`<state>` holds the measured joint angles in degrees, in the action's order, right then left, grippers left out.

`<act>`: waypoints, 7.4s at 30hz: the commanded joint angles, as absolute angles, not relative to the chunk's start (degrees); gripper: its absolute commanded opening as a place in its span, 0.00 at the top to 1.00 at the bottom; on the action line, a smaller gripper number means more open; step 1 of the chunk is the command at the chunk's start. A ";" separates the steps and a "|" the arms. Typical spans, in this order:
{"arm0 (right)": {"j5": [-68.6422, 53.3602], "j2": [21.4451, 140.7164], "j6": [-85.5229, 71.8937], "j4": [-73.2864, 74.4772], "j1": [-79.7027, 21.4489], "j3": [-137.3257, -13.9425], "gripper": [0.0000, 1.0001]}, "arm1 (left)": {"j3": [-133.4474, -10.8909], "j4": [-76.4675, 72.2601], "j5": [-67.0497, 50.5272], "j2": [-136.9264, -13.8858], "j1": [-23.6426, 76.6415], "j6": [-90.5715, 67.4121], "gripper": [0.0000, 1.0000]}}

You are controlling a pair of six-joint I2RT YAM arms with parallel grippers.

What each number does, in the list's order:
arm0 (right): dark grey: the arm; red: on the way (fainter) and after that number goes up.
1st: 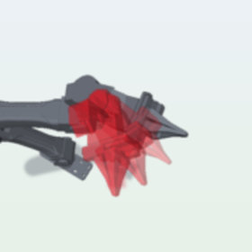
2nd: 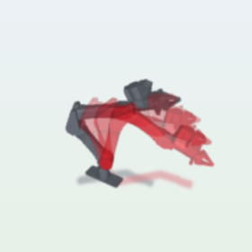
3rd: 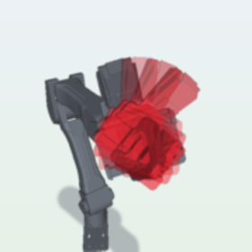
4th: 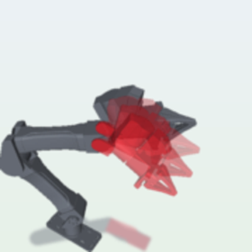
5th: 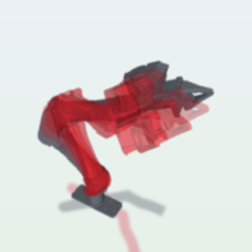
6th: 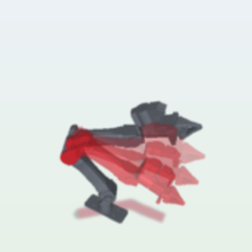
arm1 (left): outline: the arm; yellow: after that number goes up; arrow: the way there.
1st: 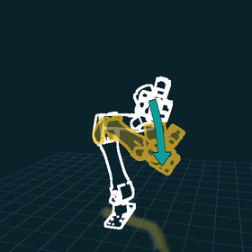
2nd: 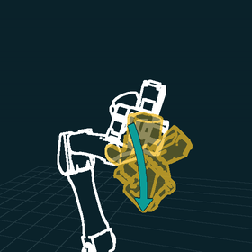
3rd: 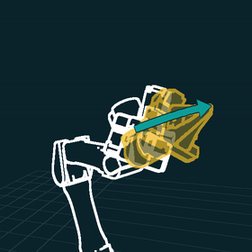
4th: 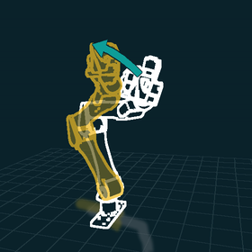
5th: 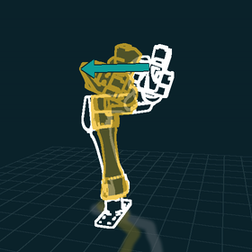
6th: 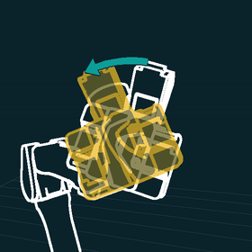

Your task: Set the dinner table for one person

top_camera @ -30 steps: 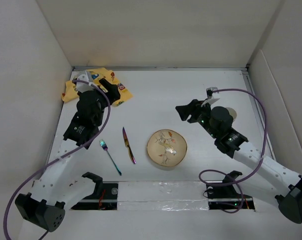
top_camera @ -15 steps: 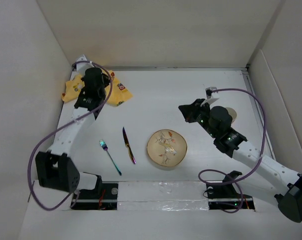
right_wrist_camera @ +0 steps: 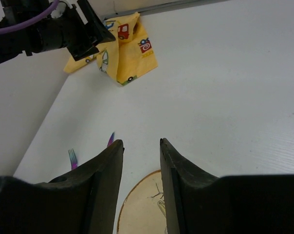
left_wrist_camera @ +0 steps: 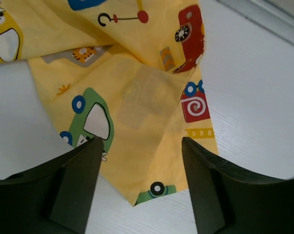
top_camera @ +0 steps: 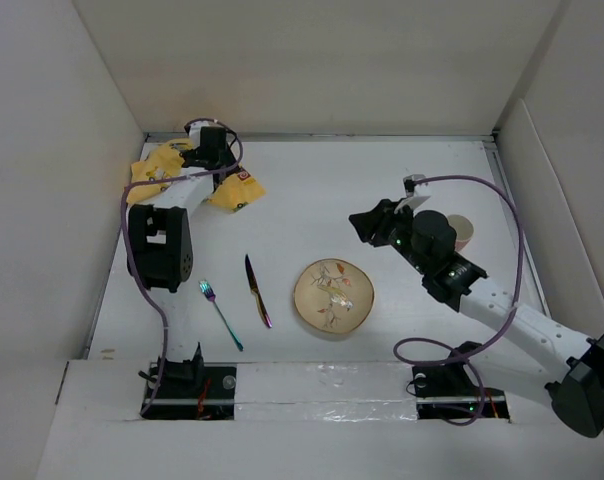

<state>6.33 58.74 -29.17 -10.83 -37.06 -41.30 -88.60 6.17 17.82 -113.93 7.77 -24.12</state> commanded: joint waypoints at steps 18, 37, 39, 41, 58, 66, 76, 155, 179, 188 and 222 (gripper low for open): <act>5.01 66.97 -27.86 -12.83 -36.83 -46.14 0.55 | -106.44 10.55 28.66 -128.86 9.76 -9.05 0.80; 7.46 66.80 -26.55 -10.47 -38.58 -51.59 0.50 | -131.76 1.86 3.60 -101.88 22.06 -17.74 1.00; 10.35 66.10 -25.93 -8.97 -38.58 -52.91 0.39 | -125.38 -1.56 3.35 -98.11 18.65 -20.20 1.00; 12.21 66.01 -24.96 -7.48 -38.58 -54.57 0.31 | -121.57 -2.90 0.89 -96.86 16.27 -25.11 1.00; 8.70 81.21 -27.68 -7.65 -34.72 -59.50 0.09 | -99.57 -15.20 -9.58 -115.12 8.88 -42.98 1.00; 11.07 85.07 -28.04 -7.29 -34.19 -58.27 0.17 | -135.79 -5.36 -9.14 -140.98 13.80 -37.44 1.00; 9.76 98.42 -29.88 -6.32 -34.19 -62.14 0.78 | -134.83 -6.44 -8.89 -141.08 17.05 -29.19 0.25; 28.39 127.36 -26.54 23.30 -47.46 -95.28 0.88 | -58.62 -14.50 12.39 -102.75 6.42 -50.01 1.00; 23.39 117.86 -28.12 14.68 -43.34 -80.16 0.47 | -56.34 -16.52 11.78 -99.49 4.92 -50.54 1.00; 22.32 117.70 -29.09 12.66 -41.49 -75.33 0.86 | -56.69 -17.31 12.04 -99.14 4.92 -50.54 1.00; 12.04 81.46 -22.41 16.61 -14.34 -91.38 1.00 | -75.84 -10.65 9.05 -79.51 3.69 -42.89 1.00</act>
